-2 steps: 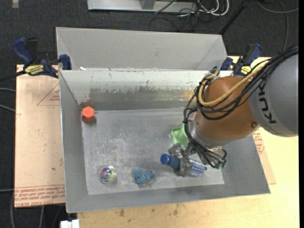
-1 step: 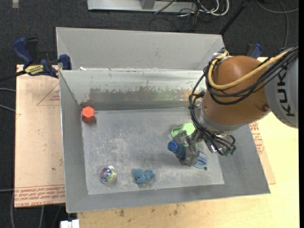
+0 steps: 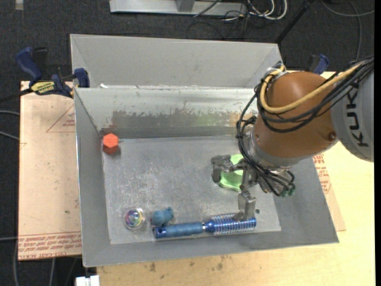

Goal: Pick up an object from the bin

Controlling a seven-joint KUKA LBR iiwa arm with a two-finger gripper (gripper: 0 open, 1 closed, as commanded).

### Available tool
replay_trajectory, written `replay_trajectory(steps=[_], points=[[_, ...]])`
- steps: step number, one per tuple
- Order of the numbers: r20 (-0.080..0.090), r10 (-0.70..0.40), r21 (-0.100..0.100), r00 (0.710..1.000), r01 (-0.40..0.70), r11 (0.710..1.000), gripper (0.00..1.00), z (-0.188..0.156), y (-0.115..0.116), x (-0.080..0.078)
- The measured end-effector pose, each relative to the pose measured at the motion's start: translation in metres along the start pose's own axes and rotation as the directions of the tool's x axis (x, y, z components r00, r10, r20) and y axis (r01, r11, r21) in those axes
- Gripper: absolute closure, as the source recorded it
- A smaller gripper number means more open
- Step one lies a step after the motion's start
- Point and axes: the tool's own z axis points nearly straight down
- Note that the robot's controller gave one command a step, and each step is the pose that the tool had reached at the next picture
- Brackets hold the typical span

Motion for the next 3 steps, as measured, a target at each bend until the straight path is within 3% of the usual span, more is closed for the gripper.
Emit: replay_trajectory(steps=[1,2,3], points=[[-0.005,-0.199,-0.001,0.980,0.199,0.980,0.00,0.092,-0.094,-0.017],[0.003,-0.127,0.000,0.992,0.127,0.992,0.00,0.143,-0.122,-0.080],[0.002,-0.126,-0.001,0.992,0.126,0.992,1.00,0.141,-0.122,-0.079]])
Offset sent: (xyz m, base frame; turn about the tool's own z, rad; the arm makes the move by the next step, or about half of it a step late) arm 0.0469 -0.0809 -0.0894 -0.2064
